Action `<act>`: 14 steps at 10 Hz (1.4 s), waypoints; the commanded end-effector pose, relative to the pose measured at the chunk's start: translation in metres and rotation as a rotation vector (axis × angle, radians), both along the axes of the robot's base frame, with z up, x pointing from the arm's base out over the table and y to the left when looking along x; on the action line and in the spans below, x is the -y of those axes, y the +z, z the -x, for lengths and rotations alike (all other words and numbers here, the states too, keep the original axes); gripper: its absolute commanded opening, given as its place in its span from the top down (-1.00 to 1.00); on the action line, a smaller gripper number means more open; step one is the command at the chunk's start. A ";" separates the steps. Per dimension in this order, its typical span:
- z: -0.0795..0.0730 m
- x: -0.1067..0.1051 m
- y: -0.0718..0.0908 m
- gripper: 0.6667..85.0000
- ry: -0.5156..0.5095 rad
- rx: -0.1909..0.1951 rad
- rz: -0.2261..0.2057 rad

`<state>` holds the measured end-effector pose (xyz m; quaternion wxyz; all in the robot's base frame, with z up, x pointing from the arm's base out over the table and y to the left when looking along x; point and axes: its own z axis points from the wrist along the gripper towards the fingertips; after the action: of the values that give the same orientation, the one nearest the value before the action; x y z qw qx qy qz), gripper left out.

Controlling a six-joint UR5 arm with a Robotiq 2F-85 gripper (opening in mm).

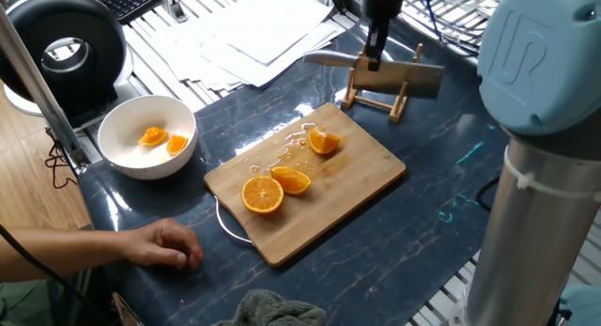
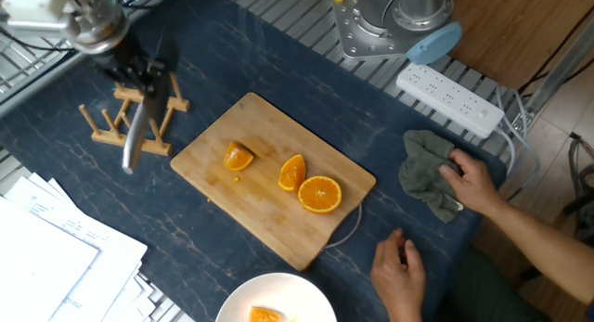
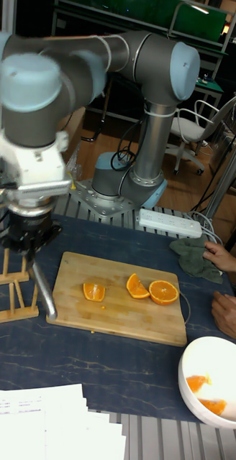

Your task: Chop the orange

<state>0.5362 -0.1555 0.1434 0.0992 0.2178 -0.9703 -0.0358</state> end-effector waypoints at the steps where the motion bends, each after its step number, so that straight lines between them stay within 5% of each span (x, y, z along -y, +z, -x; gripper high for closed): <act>1: 0.028 -0.046 0.055 0.98 -0.226 -0.069 0.142; 3: 0.026 -0.066 0.047 0.98 -0.341 -0.046 0.161; 5: 0.014 -0.113 0.038 0.98 -0.476 -0.078 0.032; 8: -0.030 -0.131 0.013 0.98 -0.409 0.016 -0.089; 9: -0.031 -0.129 0.007 0.98 -0.392 0.023 -0.090; 11: -0.031 -0.113 0.005 0.98 -0.378 0.045 -0.021; 13: -0.049 -0.085 0.001 0.98 -0.331 0.116 0.051; 14: -0.059 -0.085 0.000 0.98 -0.342 0.152 0.046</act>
<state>0.5740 -0.0586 0.1465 0.0574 0.0438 -0.9968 -0.0341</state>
